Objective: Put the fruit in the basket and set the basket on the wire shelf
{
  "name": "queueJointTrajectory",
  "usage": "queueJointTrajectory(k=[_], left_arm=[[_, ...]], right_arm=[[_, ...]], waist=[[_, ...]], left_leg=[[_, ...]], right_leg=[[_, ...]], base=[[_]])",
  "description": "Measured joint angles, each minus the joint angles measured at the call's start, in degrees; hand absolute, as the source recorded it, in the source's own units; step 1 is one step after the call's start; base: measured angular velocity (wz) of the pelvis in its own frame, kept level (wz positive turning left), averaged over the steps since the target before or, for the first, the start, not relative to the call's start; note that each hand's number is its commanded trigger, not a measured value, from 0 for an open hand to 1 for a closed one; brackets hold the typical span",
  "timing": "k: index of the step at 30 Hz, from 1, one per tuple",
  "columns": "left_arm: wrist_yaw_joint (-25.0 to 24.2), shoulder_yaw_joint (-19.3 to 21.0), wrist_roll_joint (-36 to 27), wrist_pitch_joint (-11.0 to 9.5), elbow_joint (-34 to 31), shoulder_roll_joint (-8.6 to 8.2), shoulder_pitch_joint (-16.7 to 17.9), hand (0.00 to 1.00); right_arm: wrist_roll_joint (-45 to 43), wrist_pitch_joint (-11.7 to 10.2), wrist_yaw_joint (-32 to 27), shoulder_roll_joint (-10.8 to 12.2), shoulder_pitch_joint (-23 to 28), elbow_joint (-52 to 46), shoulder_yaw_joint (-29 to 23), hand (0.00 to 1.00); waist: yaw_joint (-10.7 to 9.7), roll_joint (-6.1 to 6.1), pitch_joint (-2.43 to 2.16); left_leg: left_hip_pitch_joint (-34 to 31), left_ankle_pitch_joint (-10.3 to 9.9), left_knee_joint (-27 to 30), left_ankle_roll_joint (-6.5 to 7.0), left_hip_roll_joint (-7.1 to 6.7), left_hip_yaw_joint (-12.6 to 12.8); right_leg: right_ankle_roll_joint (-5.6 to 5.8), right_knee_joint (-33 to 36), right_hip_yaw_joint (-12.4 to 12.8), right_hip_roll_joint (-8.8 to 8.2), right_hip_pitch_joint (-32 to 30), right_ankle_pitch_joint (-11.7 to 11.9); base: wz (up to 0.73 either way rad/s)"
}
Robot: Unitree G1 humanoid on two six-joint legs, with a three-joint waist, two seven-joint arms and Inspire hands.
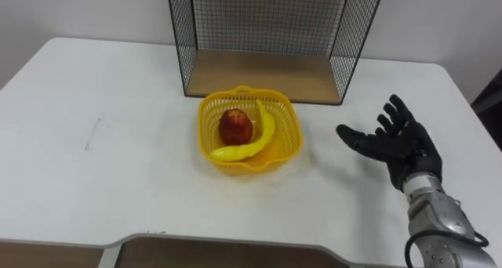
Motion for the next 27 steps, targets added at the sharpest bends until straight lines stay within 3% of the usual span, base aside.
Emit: queueJointTrajectory(k=[2, 5, 8, 11, 13, 18, 21, 27], left_arm=[[5.3, 2.0, -1.8, -2.0, -10.0, -0.23, 0.2, 0.00], [11.5, 3.2, -3.6, -5.5, -19.0, -0.23, 0.4, 0.00], [16.9, 3.1, -3.3, -7.5, -28.0, -0.37, 1.4, 0.00], [19.1, 3.2, -3.6, -9.5, -34.2, -0.34, 1.3, 0.00], [19.2, 3.1, -3.5, -10.6, -36.1, -0.33, 1.1, 0.00], [17.0, 0.5, -3.7, -11.1, -40.4, -0.29, 0.6, 0.00], [12.9, -2.3, -4.2, -12.1, -42.2, -0.27, 0.4, 0.00], [4.3, -8.9, -12.2, -12.2, -44.7, -0.24, -1.3, 0.00]], right_arm=[[-0.1, -0.4, -1.6, 0.0, 3.1, -2.8, -1.6, 0.00], [-0.5, -1.7, -2.3, 0.1, 4.6, -3.4, -2.0, 0.00], [-0.9, -1.8, -2.7, 0.4, 6.5, -4.0, -2.0, 0.00], [-0.9, -2.4, -2.7, 0.4, 7.1, -4.1, -2.0, 0.00], [-1.2, -2.5, -2.0, 0.6, 7.2, -4.2, -2.0, 0.00], [-3.0, -3.2, 1.2, 1.2, 7.2, -4.3, -1.6, 0.00], [-2.7, -4.3, 3.5, 2.9, 7.2, -4.3, -1.4, 0.00], [-0.2, -4.8, 5.0, 3.0, 7.1, -4.6, 0.4, 0.00]], waist=[[1.0, 0.08, -0.05], [1.2, 0.44, -0.02], [1.2, 0.32, 0.02], [1.1, 0.36, 0.06], [1.1, 0.41, 0.13], [0.8, 0.38, 0.23], [0.4, 0.44, 0.42], [0.0, 0.74, 0.91]], left_leg=[[-0.1, 0.0, 0.0, 0.02, -0.03, 0.1], [0.4, 0.1, -0.9, 0.08, -0.08, 0.6], [0.7, 0.1, -0.8, 0.08, -0.05, 0.7], [0.9, 0.1, -0.9, 0.09, -0.11, 0.7], [0.9, 0.1, -0.9, 0.09, -0.14, 0.7], [0.6, 0.1, -0.8, 0.08, -0.16, 0.4], [0.3, 0.1, -0.6, 0.09, -0.23, 0.2], [-0.5, 0.1, -0.5, 0.11, -0.26, 0.3]], right_leg=[[0.00, 0.2, 0.1, -0.05, -0.4, 0.0], [0.06, 0.2, 0.5, -0.03, -0.3, 0.0], [0.08, 0.2, 0.6, 0.05, -0.2, 0.0], [0.08, 0.1, 0.6, 0.00, -0.1, 0.0], [0.12, 0.1, 0.6, 0.02, -0.4, -0.1], [0.19, -0.1, 0.3, -0.06, -0.4, -0.1], [0.23, -0.2, 0.2, -0.14, -0.4, -0.1], [0.30, -0.1, 0.3, -0.13, -1.1, -0.2]], base=[[-0.07], [-0.06], [-0.02], [0.00], [0.00], [0.03], [0.04], [0.00]])
